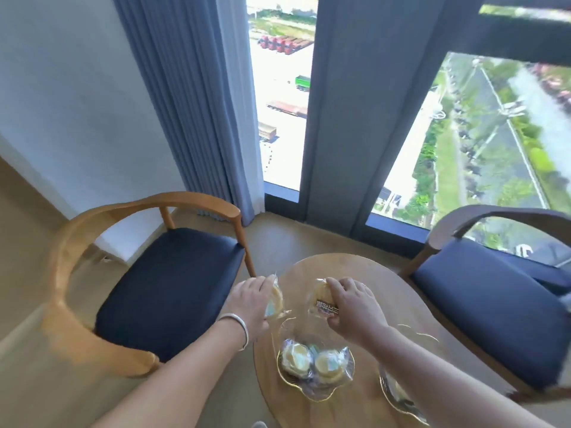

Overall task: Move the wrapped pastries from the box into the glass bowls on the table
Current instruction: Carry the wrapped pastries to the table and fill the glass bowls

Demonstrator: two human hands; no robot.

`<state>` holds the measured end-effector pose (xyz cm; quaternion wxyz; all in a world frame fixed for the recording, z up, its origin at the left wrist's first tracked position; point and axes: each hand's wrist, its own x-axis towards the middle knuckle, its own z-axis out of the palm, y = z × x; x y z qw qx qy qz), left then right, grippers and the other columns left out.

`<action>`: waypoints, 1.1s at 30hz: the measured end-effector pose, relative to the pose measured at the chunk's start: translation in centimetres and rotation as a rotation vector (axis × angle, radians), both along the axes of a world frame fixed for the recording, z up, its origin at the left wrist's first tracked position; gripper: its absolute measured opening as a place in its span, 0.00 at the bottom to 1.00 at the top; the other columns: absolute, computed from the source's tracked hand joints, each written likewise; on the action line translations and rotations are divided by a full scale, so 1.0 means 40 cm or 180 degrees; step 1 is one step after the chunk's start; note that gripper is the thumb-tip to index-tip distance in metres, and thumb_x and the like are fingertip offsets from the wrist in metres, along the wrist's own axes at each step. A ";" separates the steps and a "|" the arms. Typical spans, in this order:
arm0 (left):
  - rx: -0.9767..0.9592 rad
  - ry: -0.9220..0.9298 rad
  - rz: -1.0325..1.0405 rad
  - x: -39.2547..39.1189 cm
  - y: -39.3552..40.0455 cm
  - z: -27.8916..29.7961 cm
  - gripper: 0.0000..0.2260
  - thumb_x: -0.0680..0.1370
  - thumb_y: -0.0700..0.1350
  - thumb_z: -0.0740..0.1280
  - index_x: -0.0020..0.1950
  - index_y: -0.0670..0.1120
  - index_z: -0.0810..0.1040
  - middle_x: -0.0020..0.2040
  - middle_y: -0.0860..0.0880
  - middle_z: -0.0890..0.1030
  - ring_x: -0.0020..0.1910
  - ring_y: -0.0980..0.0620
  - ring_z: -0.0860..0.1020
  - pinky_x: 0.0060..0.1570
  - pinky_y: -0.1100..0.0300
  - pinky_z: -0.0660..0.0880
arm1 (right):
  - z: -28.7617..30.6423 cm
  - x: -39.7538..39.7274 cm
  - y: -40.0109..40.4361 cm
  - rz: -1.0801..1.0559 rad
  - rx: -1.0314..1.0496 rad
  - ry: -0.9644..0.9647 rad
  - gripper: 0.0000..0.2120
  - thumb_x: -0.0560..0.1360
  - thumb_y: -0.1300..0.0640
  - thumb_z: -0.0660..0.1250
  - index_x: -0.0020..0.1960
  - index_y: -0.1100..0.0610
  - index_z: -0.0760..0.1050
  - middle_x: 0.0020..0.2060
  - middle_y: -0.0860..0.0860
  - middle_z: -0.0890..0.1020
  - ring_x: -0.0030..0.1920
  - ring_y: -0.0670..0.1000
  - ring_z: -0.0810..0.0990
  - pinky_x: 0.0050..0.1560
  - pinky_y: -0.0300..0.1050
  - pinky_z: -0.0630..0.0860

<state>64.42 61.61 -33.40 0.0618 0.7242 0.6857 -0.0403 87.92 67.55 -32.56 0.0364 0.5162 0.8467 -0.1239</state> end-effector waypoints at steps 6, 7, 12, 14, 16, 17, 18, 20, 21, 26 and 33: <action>-0.0198 -0.0277 -0.0822 0.059 0.105 -0.058 0.39 0.71 0.53 0.68 0.76 0.47 0.51 0.71 0.48 0.66 0.70 0.50 0.64 0.70 0.56 0.58 | -0.037 0.060 -0.024 -0.0590 -0.0205 -0.0154 0.35 0.70 0.49 0.69 0.74 0.48 0.59 0.63 0.52 0.71 0.65 0.55 0.69 0.68 0.46 0.61; -0.0229 -0.0300 -0.0901 0.064 0.111 -0.069 0.40 0.71 0.53 0.69 0.77 0.48 0.51 0.71 0.49 0.66 0.70 0.50 0.64 0.70 0.56 0.59 | -0.045 0.066 -0.029 -0.0648 -0.0253 -0.0163 0.35 0.70 0.49 0.69 0.74 0.48 0.59 0.63 0.52 0.71 0.65 0.56 0.69 0.68 0.47 0.62; -0.0522 -0.0260 -0.1174 0.080 0.130 -0.124 0.42 0.69 0.53 0.71 0.77 0.49 0.51 0.72 0.50 0.66 0.70 0.50 0.64 0.68 0.55 0.61 | -0.096 0.091 -0.057 -0.0738 -0.0459 -0.0222 0.35 0.70 0.50 0.68 0.74 0.49 0.60 0.63 0.51 0.71 0.66 0.55 0.69 0.70 0.48 0.61; -0.0668 -0.0267 -0.1154 0.085 0.133 -0.153 0.42 0.68 0.53 0.72 0.75 0.49 0.53 0.70 0.50 0.68 0.68 0.49 0.66 0.67 0.55 0.63 | -0.126 0.095 -0.064 -0.0709 -0.0511 -0.0224 0.35 0.70 0.50 0.68 0.74 0.50 0.60 0.63 0.51 0.72 0.67 0.55 0.68 0.70 0.48 0.61; -0.0840 -0.0346 -0.1060 0.089 0.134 -0.187 0.41 0.67 0.54 0.74 0.74 0.50 0.56 0.66 0.49 0.71 0.65 0.48 0.68 0.65 0.55 0.64 | -0.159 0.091 -0.064 -0.0645 -0.0607 -0.0245 0.35 0.71 0.50 0.68 0.75 0.50 0.59 0.65 0.52 0.72 0.68 0.55 0.68 0.71 0.47 0.60; -0.0925 -0.0370 -0.1038 0.092 0.134 -0.206 0.41 0.66 0.54 0.74 0.73 0.50 0.56 0.64 0.49 0.72 0.63 0.48 0.68 0.64 0.56 0.64 | -0.179 0.088 -0.062 -0.0605 -0.0666 -0.0261 0.36 0.71 0.50 0.68 0.75 0.51 0.58 0.66 0.52 0.71 0.68 0.55 0.67 0.71 0.47 0.60; -0.1004 -0.0384 -0.1031 0.094 0.135 -0.229 0.40 0.66 0.53 0.74 0.72 0.50 0.57 0.63 0.49 0.72 0.63 0.48 0.69 0.64 0.56 0.65 | -0.200 0.083 -0.058 -0.0559 -0.0730 -0.0273 0.36 0.71 0.51 0.69 0.76 0.51 0.58 0.66 0.52 0.71 0.68 0.55 0.67 0.71 0.47 0.61; -0.1117 -0.0422 -0.1028 0.098 0.140 -0.276 0.40 0.65 0.53 0.74 0.72 0.50 0.58 0.64 0.49 0.72 0.63 0.48 0.68 0.63 0.57 0.64 | -0.247 0.071 -0.046 -0.0477 -0.0837 -0.0286 0.37 0.71 0.52 0.69 0.76 0.51 0.58 0.67 0.53 0.71 0.68 0.55 0.67 0.70 0.47 0.61; -0.1156 -0.0461 -0.1019 0.100 0.144 -0.300 0.39 0.65 0.52 0.75 0.71 0.50 0.59 0.65 0.49 0.72 0.63 0.48 0.68 0.63 0.57 0.64 | -0.272 0.064 -0.038 -0.0450 -0.0882 -0.0290 0.37 0.70 0.52 0.69 0.76 0.51 0.58 0.67 0.53 0.71 0.68 0.55 0.67 0.70 0.47 0.61; -0.1320 -0.0640 -0.0981 0.101 0.164 -0.415 0.39 0.64 0.51 0.76 0.71 0.50 0.61 0.67 0.51 0.68 0.63 0.49 0.69 0.63 0.57 0.66 | -0.398 0.043 -0.007 -0.0412 -0.1023 -0.0291 0.36 0.69 0.53 0.70 0.73 0.54 0.59 0.64 0.53 0.73 0.64 0.56 0.70 0.67 0.47 0.64; -0.1284 -0.0897 -0.0961 0.109 0.175 -0.515 0.37 0.66 0.47 0.74 0.71 0.49 0.62 0.66 0.49 0.69 0.65 0.48 0.68 0.64 0.58 0.66 | -0.509 0.047 0.009 -0.0404 -0.1112 -0.0296 0.26 0.69 0.52 0.67 0.65 0.55 0.67 0.62 0.53 0.72 0.62 0.56 0.70 0.64 0.46 0.65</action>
